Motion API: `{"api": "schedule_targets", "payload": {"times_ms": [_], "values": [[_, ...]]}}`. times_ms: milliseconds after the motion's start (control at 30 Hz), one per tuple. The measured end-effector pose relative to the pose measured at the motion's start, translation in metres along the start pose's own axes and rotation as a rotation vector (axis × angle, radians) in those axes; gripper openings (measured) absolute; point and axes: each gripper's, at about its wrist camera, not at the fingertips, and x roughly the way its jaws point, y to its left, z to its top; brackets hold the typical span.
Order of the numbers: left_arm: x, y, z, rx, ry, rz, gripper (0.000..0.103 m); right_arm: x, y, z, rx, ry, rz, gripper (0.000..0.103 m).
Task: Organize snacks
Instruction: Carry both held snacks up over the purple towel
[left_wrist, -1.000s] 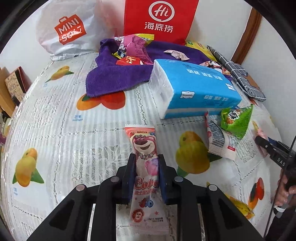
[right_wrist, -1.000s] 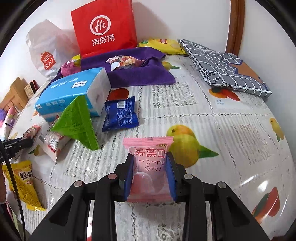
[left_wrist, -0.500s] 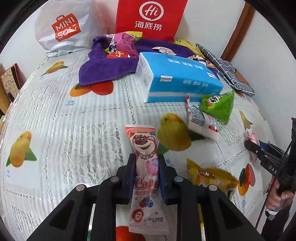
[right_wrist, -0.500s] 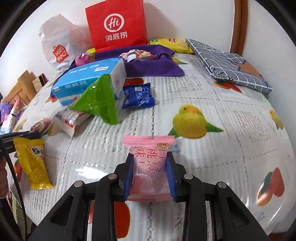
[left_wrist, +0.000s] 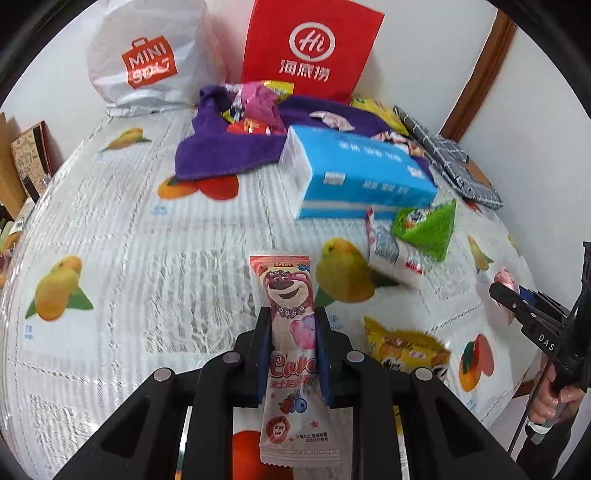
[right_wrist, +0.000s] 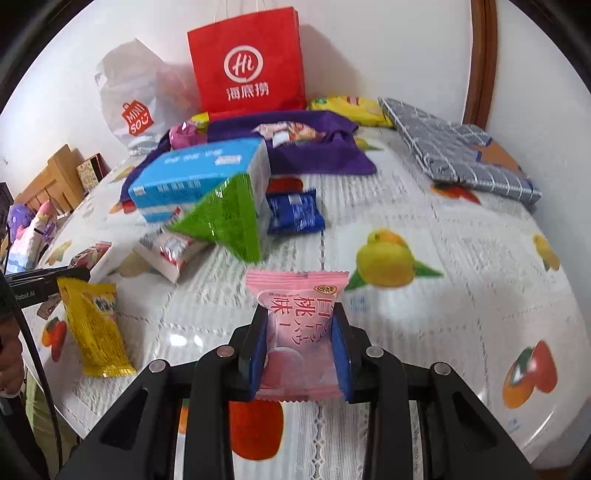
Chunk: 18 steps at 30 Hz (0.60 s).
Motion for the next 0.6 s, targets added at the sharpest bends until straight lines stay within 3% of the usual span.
{"api": "schedule_targets", "payload": {"times_ms": [300,600], "values": [[-0.014,0.002,0.040,-0.019,-0.086,-0.003,0.020,0.000,0.004,0.050,-0.004,-0.061,0.018,0.032],[-0.019,0.003,0.101,-0.009,-0.151,0.028,0.020,0.010,0.010,0.117,-0.007,-0.105,0.022,0.032]]}}
